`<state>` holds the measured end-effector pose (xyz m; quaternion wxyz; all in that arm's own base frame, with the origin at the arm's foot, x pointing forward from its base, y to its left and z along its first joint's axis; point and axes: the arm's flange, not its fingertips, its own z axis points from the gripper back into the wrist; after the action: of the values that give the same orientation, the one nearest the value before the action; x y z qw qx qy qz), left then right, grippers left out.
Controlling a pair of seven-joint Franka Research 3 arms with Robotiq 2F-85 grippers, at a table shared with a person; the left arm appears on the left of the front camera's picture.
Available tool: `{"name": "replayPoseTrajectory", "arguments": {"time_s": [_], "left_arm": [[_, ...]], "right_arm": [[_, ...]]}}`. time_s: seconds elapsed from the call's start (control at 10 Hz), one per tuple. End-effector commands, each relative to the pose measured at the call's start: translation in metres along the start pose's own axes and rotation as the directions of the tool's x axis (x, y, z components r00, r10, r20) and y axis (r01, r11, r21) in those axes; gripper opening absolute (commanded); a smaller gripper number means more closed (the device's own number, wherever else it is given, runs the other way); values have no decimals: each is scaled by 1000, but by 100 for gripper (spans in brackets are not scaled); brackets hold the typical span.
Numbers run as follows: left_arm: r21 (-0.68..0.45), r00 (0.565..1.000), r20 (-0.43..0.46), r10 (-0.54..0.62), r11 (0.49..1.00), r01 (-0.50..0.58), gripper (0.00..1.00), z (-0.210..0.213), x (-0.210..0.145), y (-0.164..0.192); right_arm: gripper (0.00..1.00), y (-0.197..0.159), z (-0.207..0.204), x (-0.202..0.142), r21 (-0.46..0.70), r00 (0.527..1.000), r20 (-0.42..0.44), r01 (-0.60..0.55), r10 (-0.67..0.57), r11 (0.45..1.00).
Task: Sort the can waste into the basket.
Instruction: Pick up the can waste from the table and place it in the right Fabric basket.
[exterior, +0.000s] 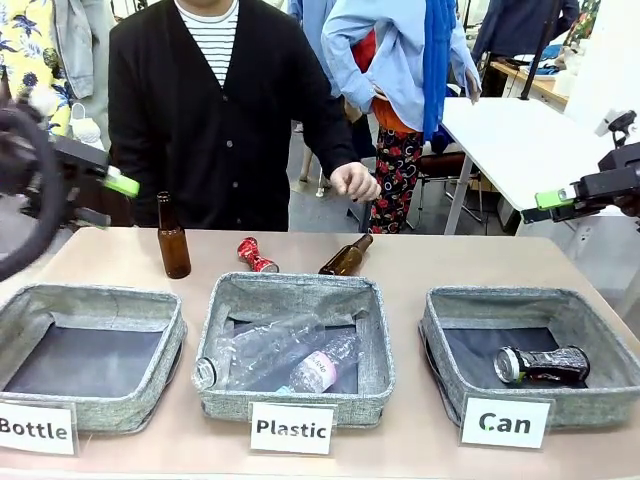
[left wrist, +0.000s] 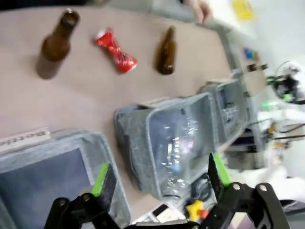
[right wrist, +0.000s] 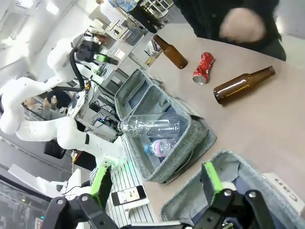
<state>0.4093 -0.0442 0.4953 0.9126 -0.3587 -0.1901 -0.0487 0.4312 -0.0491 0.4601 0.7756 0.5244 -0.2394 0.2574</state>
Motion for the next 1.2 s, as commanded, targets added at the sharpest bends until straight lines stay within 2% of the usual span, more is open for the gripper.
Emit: {"name": "replayPoseTrajectory", "arguments": {"time_s": [0.0,0.1,0.2,0.3,0.6,0.7,0.8,0.9,1.0,1.1], "left_arm": [[137,994,-97,-60,988,73,100,-29,-9,-26],[109,987,-97,-129,984,139,100,-39,-19,-47],[28,970,-184,-161,985,169,100,-34,-27,-51],[106,992,-83,-94,989,103,100,-41,-11,-42],[106,992,-83,-94,989,103,100,-41,-11,-42],[83,989,-95,-111,989,119,100,-42,-13,-45],[10,991,-113,-75,997,77,100,-39,-29,-67],[81,984,-163,-71,993,85,100,-39,-40,-93],[224,988,-146,-56,971,88,100,-46,-43,-123],[342,996,-80,-49,937,73,100,-56,-38,-146]], "right_arm": [[100,1,3,-1,4,1000,-5,-21,21,1000],[100,1,3,-1,4,1000,-5,-21,21,1000],[100,1,3,-1,4,1000,-5,-21,21,1000],[100,1,3,-1,4,1000,-5,-21,21,1000],[100,1,3,-1,4,1000,-5,-21,21,1000],[100,1,3,-1,4,1000,-5,-21,21,1000],[100,1,3,-1,4,1000,-5,-21,21,1000],[100,1,3,-1,4,1000,-5,-21,21,1000],[100,1,3,-1,4,1000,-5,-21,21,1000],[100,1,3,-1,4,1000,-5,-21,21,1000]]}}
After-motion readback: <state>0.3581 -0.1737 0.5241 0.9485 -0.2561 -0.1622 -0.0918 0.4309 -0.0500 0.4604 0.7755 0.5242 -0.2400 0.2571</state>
